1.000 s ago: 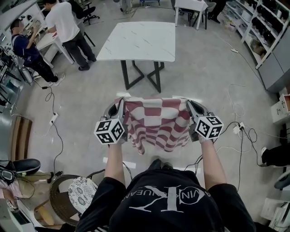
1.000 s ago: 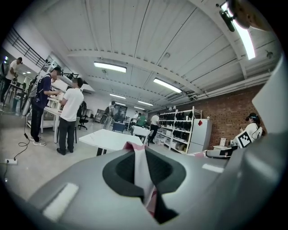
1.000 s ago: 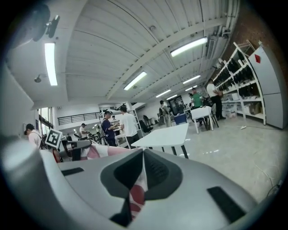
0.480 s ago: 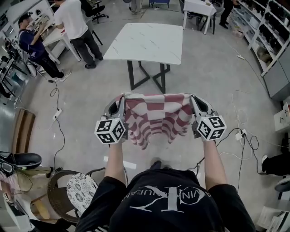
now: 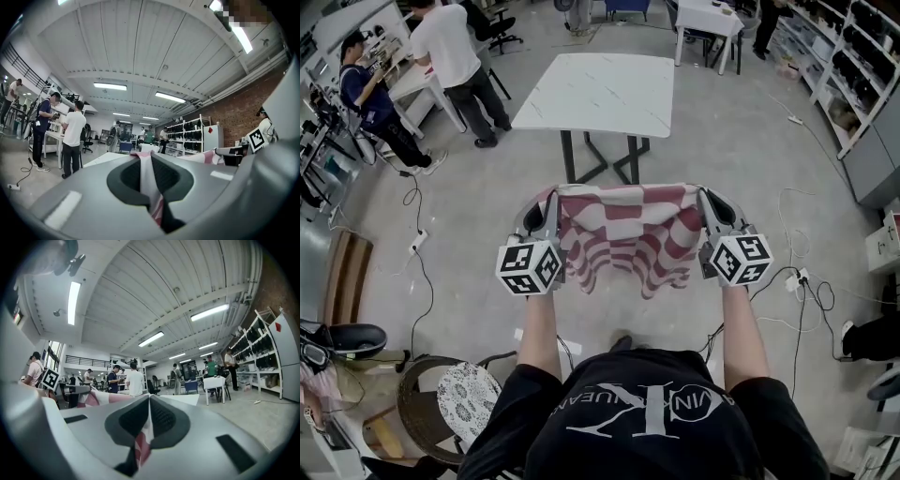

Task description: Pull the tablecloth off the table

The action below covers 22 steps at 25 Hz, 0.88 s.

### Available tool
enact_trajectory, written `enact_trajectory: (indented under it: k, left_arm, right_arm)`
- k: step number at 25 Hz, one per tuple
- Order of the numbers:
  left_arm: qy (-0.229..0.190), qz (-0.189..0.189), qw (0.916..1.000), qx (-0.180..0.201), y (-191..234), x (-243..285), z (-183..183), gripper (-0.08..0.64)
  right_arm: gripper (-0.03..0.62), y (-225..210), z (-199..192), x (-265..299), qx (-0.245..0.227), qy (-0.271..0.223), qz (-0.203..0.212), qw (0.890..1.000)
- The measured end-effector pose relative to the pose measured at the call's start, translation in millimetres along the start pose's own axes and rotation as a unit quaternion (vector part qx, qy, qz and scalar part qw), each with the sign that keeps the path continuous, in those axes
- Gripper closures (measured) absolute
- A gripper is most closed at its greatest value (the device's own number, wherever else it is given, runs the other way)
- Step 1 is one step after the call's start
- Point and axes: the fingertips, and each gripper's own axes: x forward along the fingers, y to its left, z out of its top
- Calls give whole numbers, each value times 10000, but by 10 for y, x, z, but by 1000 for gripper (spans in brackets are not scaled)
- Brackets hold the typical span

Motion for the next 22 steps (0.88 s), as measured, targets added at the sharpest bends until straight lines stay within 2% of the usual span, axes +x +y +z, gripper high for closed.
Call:
enact_trajectory:
  k: [5, 13, 18, 22]
  left_arm:
    - [-40, -12, 9998, 203, 1, 57, 79, 541]
    - [-88, 70, 9995, 304, 19, 55, 112, 541]
    - [-106, 128, 9985, 516, -30, -23, 116, 541]
    - [-122, 147, 9984, 529, -52, -38, 91, 541]
  right_arm:
    - [581, -12, 89, 40, -157, -42, -8, 9999]
    - [581, 20, 165, 52, -417, -207, 58, 9989]
    - [581, 41, 161, 2, -443, -279, 57, 9986]
    - [581, 26, 140, -12, -453, -297, 25, 9985]
